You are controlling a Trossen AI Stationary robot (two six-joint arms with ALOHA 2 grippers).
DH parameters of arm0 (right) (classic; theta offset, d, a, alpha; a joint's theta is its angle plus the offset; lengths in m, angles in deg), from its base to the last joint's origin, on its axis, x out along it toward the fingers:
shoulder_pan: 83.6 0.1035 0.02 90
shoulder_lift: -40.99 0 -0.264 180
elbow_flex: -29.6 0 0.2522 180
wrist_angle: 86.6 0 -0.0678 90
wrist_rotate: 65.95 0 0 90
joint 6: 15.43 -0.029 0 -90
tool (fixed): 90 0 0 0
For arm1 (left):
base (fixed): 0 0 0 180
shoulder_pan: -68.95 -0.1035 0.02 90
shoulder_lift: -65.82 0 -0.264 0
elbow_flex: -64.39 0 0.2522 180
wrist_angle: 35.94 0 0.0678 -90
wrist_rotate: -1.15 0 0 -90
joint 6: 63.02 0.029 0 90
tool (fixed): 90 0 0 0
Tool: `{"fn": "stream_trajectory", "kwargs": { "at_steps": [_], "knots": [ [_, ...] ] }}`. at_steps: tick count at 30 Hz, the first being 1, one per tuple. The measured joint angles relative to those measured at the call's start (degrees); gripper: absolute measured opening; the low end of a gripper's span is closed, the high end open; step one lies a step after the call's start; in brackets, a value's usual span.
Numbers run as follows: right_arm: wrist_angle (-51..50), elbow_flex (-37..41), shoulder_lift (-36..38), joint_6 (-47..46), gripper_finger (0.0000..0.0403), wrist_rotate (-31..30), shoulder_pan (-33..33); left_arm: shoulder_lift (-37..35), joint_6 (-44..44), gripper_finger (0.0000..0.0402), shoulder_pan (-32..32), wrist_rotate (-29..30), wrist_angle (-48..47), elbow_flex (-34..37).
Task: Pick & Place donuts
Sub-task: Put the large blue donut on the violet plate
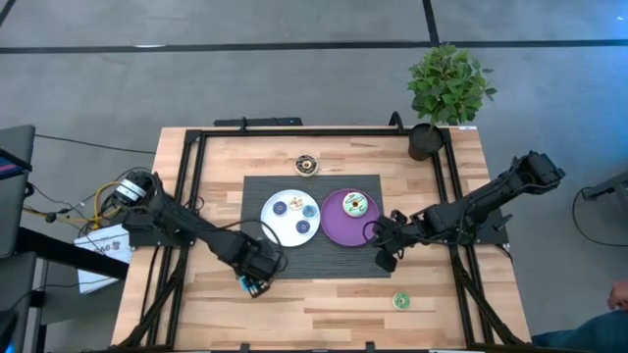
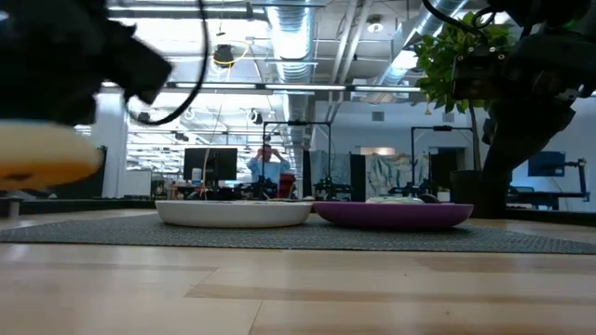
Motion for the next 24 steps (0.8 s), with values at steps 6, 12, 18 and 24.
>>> {"fn": "stream_trajectory", "kwargs": {
  "at_steps": [6, 12, 18, 24],
  "knots": [
    [-0.8, 0.0, 0.2, 0.0, 0.0001, 2.0, 3.2, 0.0, 2.8, 0.0151, -4.3, -0.3, 0.0, -5.7],
    [-2.2, 0.0, 5.6, 1.5, 0.0, -4.2, 8.3, -0.1, 7.8, 0.0151, -8.6, 2.7, 0.4, -12.7],
    [-6.6, 0.0, 17.8, 4.3, 0.0, -14.7, 13.4, -0.1, 12.6, 0.0151, -13.5, 7.4, 1.9, -18.3],
    [-15.5, 0.0, 33.8, 8.5, 0.0, -14.2, 14.1, 3.7, 16.1, 0.0151, -18.8, 6.0, 8.1, -20.9]
  ]
}}
